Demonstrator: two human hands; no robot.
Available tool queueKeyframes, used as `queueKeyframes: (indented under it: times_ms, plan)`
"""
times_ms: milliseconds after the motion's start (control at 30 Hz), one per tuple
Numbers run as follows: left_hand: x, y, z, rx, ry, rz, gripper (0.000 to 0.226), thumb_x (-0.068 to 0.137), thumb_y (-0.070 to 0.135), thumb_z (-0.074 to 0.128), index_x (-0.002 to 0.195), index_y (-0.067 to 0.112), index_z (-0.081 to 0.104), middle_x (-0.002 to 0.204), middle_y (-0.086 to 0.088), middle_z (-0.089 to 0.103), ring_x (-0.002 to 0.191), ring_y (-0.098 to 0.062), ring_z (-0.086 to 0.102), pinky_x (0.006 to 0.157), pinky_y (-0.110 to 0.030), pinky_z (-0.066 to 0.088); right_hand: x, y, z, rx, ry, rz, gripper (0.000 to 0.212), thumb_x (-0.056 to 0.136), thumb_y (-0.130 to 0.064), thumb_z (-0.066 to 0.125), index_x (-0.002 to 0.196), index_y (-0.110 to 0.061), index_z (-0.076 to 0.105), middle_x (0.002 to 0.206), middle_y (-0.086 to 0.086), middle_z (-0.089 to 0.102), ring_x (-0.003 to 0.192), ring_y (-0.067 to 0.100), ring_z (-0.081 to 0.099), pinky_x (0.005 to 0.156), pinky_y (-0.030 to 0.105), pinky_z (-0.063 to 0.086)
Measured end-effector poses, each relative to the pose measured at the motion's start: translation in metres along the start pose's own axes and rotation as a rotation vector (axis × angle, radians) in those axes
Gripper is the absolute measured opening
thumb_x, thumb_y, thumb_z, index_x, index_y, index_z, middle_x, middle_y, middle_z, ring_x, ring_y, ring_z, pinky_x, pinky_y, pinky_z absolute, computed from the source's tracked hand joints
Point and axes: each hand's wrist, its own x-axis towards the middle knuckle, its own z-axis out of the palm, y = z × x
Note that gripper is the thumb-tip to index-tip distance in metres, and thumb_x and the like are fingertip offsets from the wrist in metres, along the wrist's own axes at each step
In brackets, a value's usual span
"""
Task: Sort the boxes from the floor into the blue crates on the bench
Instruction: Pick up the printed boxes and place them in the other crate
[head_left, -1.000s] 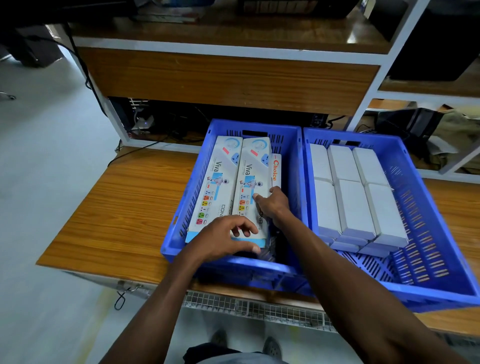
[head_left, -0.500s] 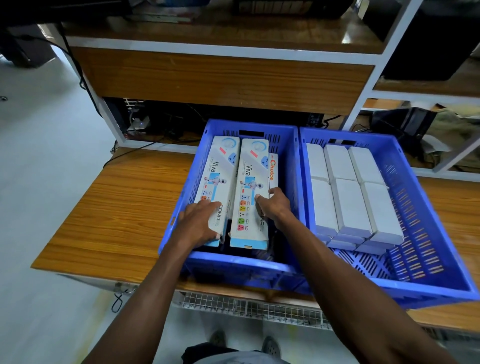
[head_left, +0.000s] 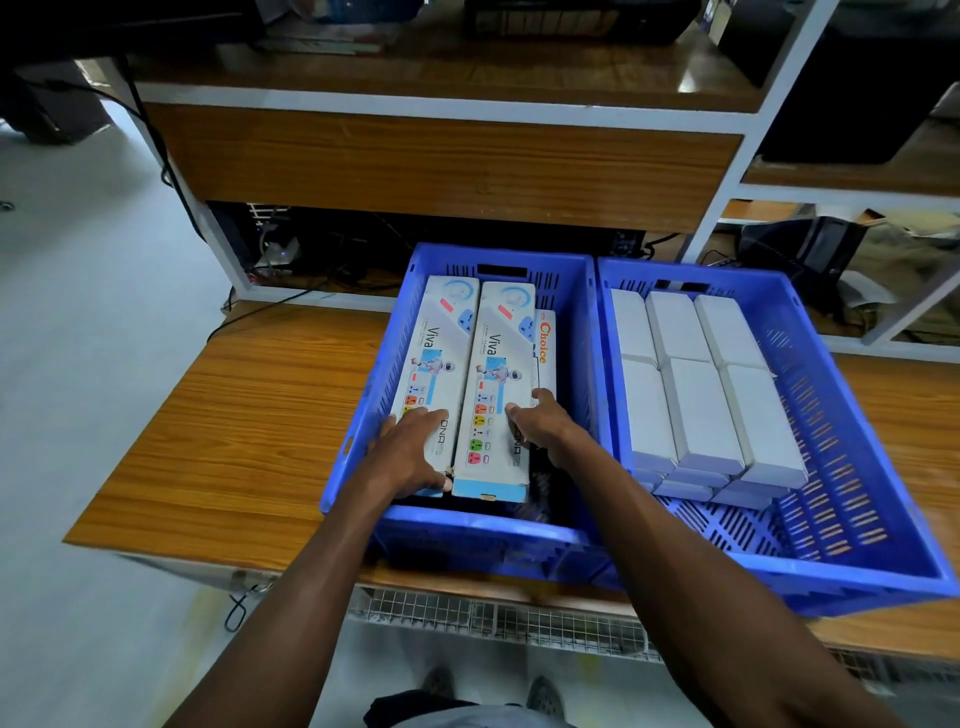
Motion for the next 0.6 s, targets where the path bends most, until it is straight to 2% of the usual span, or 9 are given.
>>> queueKeyframes:
  times_ms: [33, 133, 200, 400, 500, 600]
  plan:
    - [0.000, 0.000, 0.001, -0.007, 0.001, -0.002, 0.111, 0.074, 0.033, 0.090, 0.162, 0.034, 0.021, 0.171, 0.004, 0.012, 0.157, -0.031, 0.005, 0.126, -0.055, 0.015, -0.002, 0.000, 0.001, 0.011, -0.002, -0.002, 0.070, 0.102, -0.034, 0.058, 0.161, -0.021, 0.022, 0.142, 0.008, 0.055, 0.091, 0.017, 0.063, 0.076, 0.033, 0.057]
    - [-0.001, -0.001, 0.002, -0.021, -0.008, -0.011, 0.110, 0.077, 0.032, 0.088, 0.162, 0.034, 0.018, 0.171, 0.004, 0.010, 0.157, -0.030, 0.002, 0.126, -0.056, 0.013, -0.001, 0.002, 0.005, 0.022, 0.022, -0.013, 0.070, 0.101, -0.037, 0.058, 0.161, -0.022, 0.024, 0.150, 0.007, 0.051, 0.116, 0.024, 0.062, 0.096, 0.042, 0.058]
    - [-0.002, 0.000, 0.002, -0.028, -0.020, -0.012, 0.108, 0.080, 0.031, 0.085, 0.162, 0.035, 0.016, 0.172, 0.006, 0.006, 0.158, -0.029, -0.002, 0.126, -0.055, 0.009, -0.002, 0.002, 0.008, 0.019, 0.070, -0.019, 0.068, 0.100, -0.038, 0.060, 0.159, -0.024, 0.028, 0.151, 0.005, 0.051, 0.123, 0.027, 0.060, 0.100, 0.045, 0.056]
    - [-0.005, -0.001, 0.002, -0.007, -0.055, -0.013, 0.098, 0.089, 0.033, 0.076, 0.163, 0.035, 0.011, 0.172, 0.008, -0.001, 0.158, -0.029, -0.007, 0.126, -0.052, 0.003, -0.005, 0.000, 0.016, -0.022, 0.159, 0.001, 0.065, 0.098, -0.042, 0.061, 0.154, -0.025, 0.034, 0.144, 0.004, 0.056, 0.117, 0.028, 0.064, 0.096, 0.046, 0.058]
    - [-0.003, -0.004, 0.001, -0.003, -0.073, -0.021, 0.079, 0.100, 0.036, 0.060, 0.163, 0.036, 0.012, 0.172, 0.010, -0.001, 0.158, -0.029, -0.007, 0.126, -0.053, 0.003, -0.009, -0.001, 0.015, -0.035, 0.167, 0.019, 0.066, 0.098, -0.045, 0.060, 0.154, -0.022, 0.034, 0.139, 0.005, 0.058, 0.113, 0.027, 0.065, 0.094, 0.044, 0.059]
    - [0.002, -0.005, 0.000, -0.051, -0.068, -0.043, 0.072, 0.101, 0.015, 0.047, 0.162, 0.037, 0.017, 0.172, 0.011, 0.003, 0.158, -0.027, -0.004, 0.128, -0.052, 0.002, -0.009, 0.000, 0.014, -0.051, 0.168, 0.019, 0.066, 0.097, -0.048, 0.060, 0.151, -0.018, 0.036, 0.136, 0.005, 0.059, 0.110, 0.026, 0.066, 0.091, 0.042, 0.060]
